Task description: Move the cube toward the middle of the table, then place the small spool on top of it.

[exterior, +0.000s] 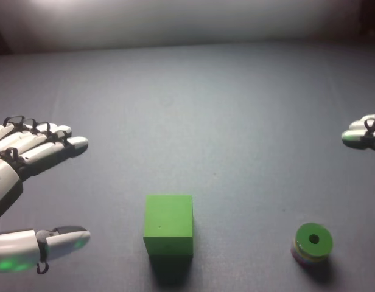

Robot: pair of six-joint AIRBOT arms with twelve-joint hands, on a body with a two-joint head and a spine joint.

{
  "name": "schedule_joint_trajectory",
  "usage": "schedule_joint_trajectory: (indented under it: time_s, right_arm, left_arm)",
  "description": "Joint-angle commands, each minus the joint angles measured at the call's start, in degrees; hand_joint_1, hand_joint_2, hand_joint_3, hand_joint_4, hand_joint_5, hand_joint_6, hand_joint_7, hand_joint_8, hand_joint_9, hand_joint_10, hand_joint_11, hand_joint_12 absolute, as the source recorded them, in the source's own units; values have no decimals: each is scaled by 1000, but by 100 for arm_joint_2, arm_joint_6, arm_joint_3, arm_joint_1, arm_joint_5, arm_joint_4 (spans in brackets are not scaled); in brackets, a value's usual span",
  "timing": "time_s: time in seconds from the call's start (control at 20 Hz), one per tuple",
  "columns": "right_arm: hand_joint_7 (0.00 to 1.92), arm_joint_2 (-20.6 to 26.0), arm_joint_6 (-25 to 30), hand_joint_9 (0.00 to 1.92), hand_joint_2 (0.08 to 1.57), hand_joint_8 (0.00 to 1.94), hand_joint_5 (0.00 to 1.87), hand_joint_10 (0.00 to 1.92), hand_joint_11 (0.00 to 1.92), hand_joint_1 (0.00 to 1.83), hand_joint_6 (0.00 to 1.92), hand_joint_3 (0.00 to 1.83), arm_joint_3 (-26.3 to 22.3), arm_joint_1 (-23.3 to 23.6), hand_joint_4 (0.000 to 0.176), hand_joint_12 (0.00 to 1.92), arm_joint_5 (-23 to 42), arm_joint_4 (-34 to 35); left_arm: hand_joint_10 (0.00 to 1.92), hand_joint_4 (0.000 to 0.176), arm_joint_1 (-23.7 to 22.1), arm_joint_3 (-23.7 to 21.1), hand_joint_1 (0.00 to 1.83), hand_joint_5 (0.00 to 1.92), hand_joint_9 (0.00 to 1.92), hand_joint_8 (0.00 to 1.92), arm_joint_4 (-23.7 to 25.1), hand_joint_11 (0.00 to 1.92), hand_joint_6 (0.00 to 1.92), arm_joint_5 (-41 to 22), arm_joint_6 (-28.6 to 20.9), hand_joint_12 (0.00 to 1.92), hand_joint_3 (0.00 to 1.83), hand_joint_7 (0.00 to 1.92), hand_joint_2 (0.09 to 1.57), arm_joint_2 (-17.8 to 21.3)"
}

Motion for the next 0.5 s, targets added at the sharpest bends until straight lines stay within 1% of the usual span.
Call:
schedule_joint_trajectory:
  time_s: [0.0, 0.05, 0.1, 0.15, 0.2, 0.25, 0.3, 0.35, 0.4, 0.45]
  right_arm:
    - [298, 5, 43, 298, 1307, 0, 408, 1, 85, 375, 0, 3, 19, 48, 2, 707, 713, 72]
    - [250, 1, 43, 250, 1296, 0, 374, 0, 16, 349, 0, 1, 23, 48, 14, 775, 713, 73]
    - [229, -7, 43, 224, 1294, 0, 359, 0, 2, 342, 0, 1, 30, 48, 14, 768, 713, 73]
    - [237, -19, 43, 236, 1296, 4, 361, 6, 6, 349, 1, 1, 42, 48, 0, 772, 712, 73]
    - [239, -33, 43, 229, 1306, 3, 350, 3, 0, 338, 1, 4, 54, 49, 0, 747, 698, 73]
    - [242, -51, 43, 203, 1314, 2, 337, 8, 0, 339, 3, 4, 67, 49, 0, 665, 679, 73]
    - [242, -67, 44, 196, 1324, 1, 333, 5, 0, 345, 1, 4, 81, 51, 0, 634, 659, 74]
    - [252, -71, 49, 208, 1328, 4, 338, 9, 14, 340, 3, 4, 85, 51, 0, 630, 647, 74]
    - [256, -72, 52, 203, 1326, 5, 344, 6, 6, 337, 5, 2, 87, 51, 0, 622, 642, 75]
    - [260, -77, 53, 203, 1329, 5, 347, 4, 2, 350, 4, 3, 91, 51, 0, 619, 639, 75]
  left_arm:
    - [8, 73, -8, 34, 443, 347, 217, 1, 40, 0, 2, -682, -22, 616, 3, 238, 981, 28]
    - [3, 76, -16, 39, 450, 340, 214, 1, 86, 0, 1, -628, -30, 586, 1, 228, 982, 31]
    - [3, 95, -40, 49, 446, 323, 214, 0, 156, 0, 0, -549, -43, 579, 0, 220, 973, 32]
    - [1, 110, -105, 73, 472, 290, 201, 0, 273, 0, 0, -407, -51, 536, 0, 207, 956, 30]
    - [6, 132, -174, 101, 495, 274, 214, 4, 395, 0, 0, -270, -64, 528, 0, 216, 928, 22]
    - [12, 152, -272, 129, 507, 245, 176, 9, 526, 0, 4, -137, -83, 336, 0, 184, 888, 11]
    - [11, 152, -435, 167, 523, 250, 187, 6, 705, 0, 4, 29, -107, 253, 0, 190, 861, -23]
    - [4, 167, -605, 215, 571, 238, 175, 1, 886, 0, 0, 191, -153, 196, 0, 170, 836, -82]
    - [1, 174, -770, 267, 583, 209, 186, 1, 1056, 0, 0, 348, -200, 243, 0, 159, 810, -152]
    - [1, 176, -939, 327, 602, 194, 196, 1, 1221, 0, 0, 508, -259, 355, 1, 152, 796, -238]
